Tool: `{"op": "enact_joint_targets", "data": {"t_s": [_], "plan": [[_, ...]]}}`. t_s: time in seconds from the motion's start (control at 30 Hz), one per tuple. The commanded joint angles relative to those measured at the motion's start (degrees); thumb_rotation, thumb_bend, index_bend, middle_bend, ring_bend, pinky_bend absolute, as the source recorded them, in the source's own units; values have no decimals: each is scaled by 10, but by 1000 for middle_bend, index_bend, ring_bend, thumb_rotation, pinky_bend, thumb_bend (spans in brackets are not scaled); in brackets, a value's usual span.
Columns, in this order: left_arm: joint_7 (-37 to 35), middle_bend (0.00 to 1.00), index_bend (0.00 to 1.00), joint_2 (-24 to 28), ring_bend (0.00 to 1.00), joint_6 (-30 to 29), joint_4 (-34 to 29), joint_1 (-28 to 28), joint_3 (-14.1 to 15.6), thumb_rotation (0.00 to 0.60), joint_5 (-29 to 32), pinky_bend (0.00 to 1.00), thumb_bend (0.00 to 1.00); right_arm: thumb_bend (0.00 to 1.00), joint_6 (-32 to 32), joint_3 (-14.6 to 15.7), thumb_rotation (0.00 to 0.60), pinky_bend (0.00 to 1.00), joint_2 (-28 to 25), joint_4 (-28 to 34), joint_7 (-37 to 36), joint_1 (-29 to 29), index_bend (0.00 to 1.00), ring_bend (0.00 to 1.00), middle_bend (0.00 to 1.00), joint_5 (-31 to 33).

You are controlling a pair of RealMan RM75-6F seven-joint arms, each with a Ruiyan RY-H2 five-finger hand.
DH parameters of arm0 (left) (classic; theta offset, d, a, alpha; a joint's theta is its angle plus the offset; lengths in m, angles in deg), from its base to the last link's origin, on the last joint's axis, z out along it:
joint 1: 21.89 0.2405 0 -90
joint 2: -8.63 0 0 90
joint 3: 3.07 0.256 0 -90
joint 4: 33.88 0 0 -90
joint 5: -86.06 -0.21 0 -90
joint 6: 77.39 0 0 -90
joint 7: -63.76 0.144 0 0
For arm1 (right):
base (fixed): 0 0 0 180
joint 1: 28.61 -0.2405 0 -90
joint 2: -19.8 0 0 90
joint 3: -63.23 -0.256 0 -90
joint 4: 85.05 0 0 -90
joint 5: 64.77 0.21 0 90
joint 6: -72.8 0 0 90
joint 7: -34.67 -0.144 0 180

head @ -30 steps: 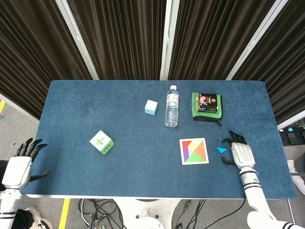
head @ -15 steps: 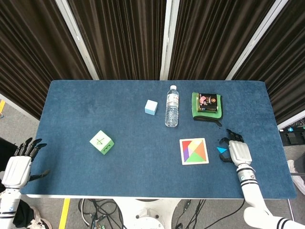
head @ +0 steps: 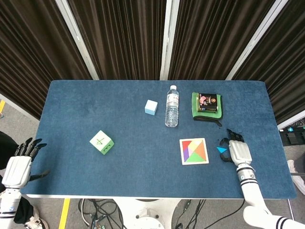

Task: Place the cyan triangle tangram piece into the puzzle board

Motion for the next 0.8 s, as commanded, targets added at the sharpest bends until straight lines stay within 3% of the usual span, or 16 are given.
{"op": "enact_joint_targets", "data": {"t_s": [0.03,0.47,0.8], "plan": [[0,124,215,0,12,1,1,0,1,600,0,128,0,246,1,1,600,0,0,0,2,-1,410,0,0,2],[-2,125,215,-1,12,1,2,0,1,600,0,128,0,263,-4,3,600,0,-1,1,9,-4,513,0,0,9],[-1,124,215,0,12,1,0,0,1,600,-1,128,0,265,-10,-13,600,0,-22,31,-8,-14,520,0,1,-7]]}}
